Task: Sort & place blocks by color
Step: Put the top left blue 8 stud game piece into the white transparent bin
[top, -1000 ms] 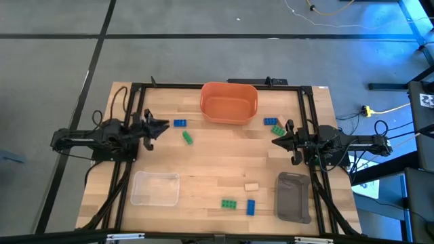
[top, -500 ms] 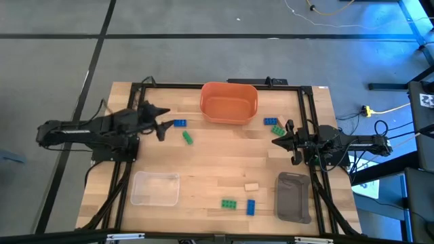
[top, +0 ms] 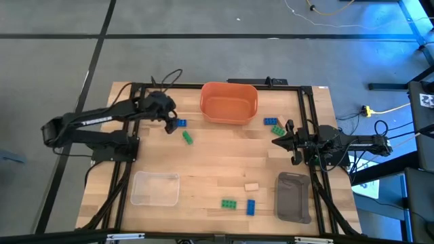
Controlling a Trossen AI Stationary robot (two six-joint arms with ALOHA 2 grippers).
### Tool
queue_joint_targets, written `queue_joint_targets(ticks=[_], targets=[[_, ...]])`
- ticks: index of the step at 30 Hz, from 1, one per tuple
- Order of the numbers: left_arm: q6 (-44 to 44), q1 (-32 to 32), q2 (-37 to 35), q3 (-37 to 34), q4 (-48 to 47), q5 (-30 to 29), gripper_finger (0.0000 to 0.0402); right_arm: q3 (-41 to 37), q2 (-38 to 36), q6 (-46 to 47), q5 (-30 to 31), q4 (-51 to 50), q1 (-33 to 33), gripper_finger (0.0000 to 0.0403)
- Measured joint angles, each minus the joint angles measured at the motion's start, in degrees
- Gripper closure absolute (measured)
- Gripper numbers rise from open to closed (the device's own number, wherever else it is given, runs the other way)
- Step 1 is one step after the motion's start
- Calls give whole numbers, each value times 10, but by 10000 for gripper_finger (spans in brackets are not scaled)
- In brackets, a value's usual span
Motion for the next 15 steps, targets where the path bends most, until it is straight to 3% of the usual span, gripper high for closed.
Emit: queue_joint_targets(ticks=[9, 15], targets=[[147, 35, 65, 0, -1, 59, 113, 0, 0, 0, 0, 0, 0, 393], [220, 36, 121, 1, 15, 54, 113, 0, 0, 0, 0, 0, 0, 393]])
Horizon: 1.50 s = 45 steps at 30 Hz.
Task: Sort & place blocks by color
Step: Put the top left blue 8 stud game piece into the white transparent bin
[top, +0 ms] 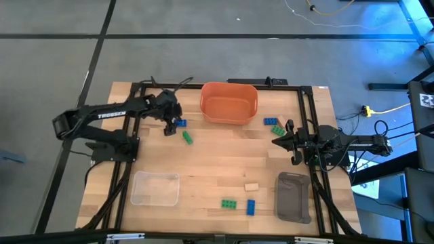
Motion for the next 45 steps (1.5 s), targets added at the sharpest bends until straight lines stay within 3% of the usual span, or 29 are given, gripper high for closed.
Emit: queue_joint_targets(ticks=[11, 21, 27, 34, 45], targets=[[32, 22, 119, 0, 40, 29, 113, 0, 0, 0, 0, 0, 0, 393], [38, 43, 167, 1, 44, 35, 113, 0, 0, 0, 0, 0, 0, 393], [16, 42, 168, 1, 40, 38, 149, 0, 0, 0, 0, 0, 0, 393], [11, 38, 158, 1, 25, 22, 275, 0, 0, 0, 0, 0, 0, 393], [-18, 37, 18, 83, -64, 5, 276, 0, 0, 0, 0, 0, 0, 393]])
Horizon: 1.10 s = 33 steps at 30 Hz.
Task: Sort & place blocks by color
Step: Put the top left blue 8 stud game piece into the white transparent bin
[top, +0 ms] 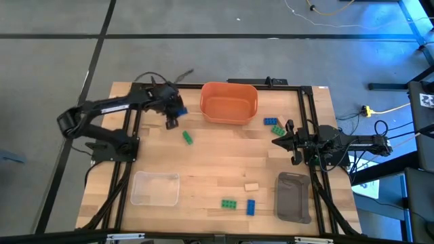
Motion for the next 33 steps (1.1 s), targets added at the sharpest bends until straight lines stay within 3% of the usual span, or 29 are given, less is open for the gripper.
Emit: queue_joint_targets(ticks=[9, 18, 25, 33], targets=[[-74, -68, -165, 32, 7, 0, 276, 0, 0, 0, 0, 0, 0, 393], [-176, -240, -286, -40, 96, -42, 276, 0, 0, 0, 0, 0, 0, 393], [-201, -329, -309, -104, 180, -84, 276, 0, 0, 0, 0, 0, 0, 393], [-195, -345, -309, -107, 185, -103, 276, 0, 0, 0, 0, 0, 0, 393]])
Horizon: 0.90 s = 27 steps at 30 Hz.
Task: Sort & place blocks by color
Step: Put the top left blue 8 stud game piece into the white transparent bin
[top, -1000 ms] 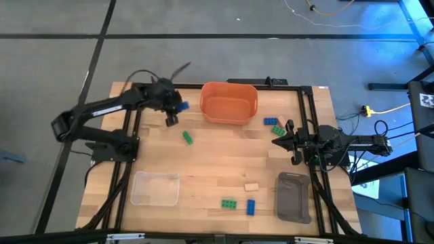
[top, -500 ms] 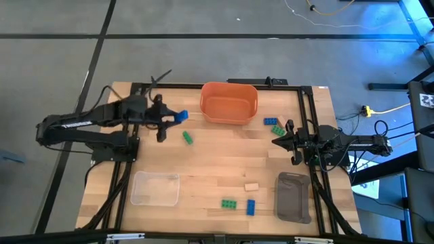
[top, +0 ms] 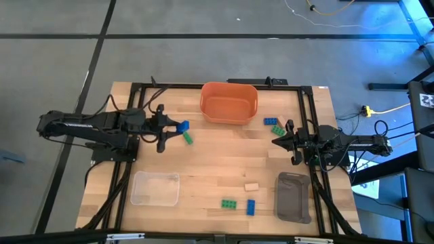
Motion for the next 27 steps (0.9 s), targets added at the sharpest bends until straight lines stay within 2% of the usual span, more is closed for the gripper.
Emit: queue_joint_targets(ticks=[14, 20, 27], targets=[[-10, 0, -3, 0, -6, -2, 276, 0, 0, 0, 0, 0, 0, 393], [-41, -1, -3, 0, -8, 44, 276, 0, 0, 0, 0, 0, 0, 393], [-90, -63, -1, 0, -10, 72, 276, 0, 0, 0, 0, 0, 0, 393]])
